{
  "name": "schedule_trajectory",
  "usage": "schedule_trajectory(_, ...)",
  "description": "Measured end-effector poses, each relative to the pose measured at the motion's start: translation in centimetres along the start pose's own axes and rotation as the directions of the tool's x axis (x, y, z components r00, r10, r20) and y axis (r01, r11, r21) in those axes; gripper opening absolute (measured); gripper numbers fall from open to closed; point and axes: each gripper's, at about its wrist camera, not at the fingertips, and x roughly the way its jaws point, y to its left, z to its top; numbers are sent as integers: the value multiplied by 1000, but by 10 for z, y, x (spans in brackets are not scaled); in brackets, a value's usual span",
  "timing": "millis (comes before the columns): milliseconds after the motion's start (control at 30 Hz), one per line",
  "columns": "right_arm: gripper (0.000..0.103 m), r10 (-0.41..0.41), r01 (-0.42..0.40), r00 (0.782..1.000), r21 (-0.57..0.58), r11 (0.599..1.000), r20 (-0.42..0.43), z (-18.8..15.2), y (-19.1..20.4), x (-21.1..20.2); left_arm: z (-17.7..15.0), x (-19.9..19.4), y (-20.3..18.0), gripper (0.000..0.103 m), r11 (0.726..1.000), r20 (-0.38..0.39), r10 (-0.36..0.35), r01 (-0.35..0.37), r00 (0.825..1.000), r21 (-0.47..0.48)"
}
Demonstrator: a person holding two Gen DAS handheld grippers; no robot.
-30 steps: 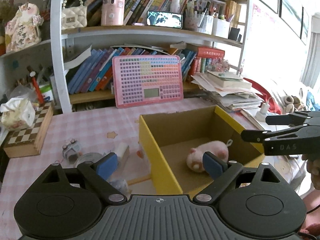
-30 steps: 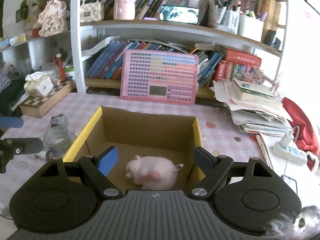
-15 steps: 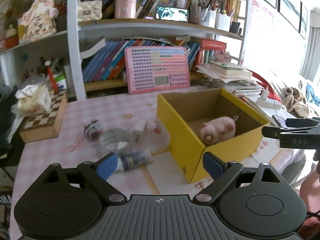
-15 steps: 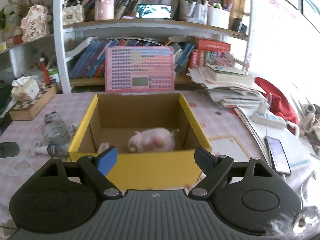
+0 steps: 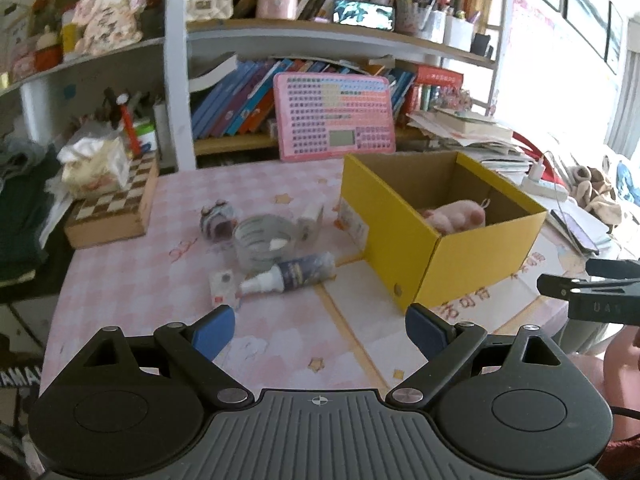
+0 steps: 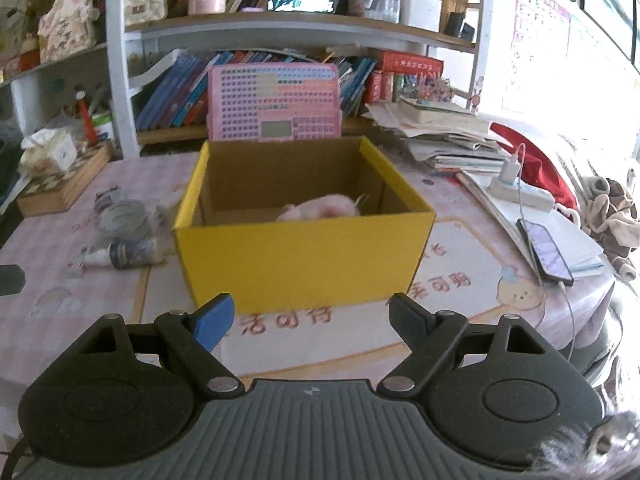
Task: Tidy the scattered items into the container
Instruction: 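Withdraw both tools from the box back over the table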
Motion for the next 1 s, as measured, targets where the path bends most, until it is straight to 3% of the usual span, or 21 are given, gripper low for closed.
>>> schedule_trajectory(200, 84, 28, -29, 999, -31, 999, -43, -12, 21, 0, -13, -3, 13, 94, 999, -23, 19, -20, 1000, -30)
schedule_trajectory(467, 84, 98, -106, 991, -95, 990, -87, -19, 48, 3, -28, -4, 22, 94, 998, -46, 57, -58, 997, -2)
schedule_trajectory(1000, 81, 206, -228, 970, -194, 954, -129, -19, 87, 11, -33, -3, 39, 94, 998, -59, 59, -61, 996, -25)
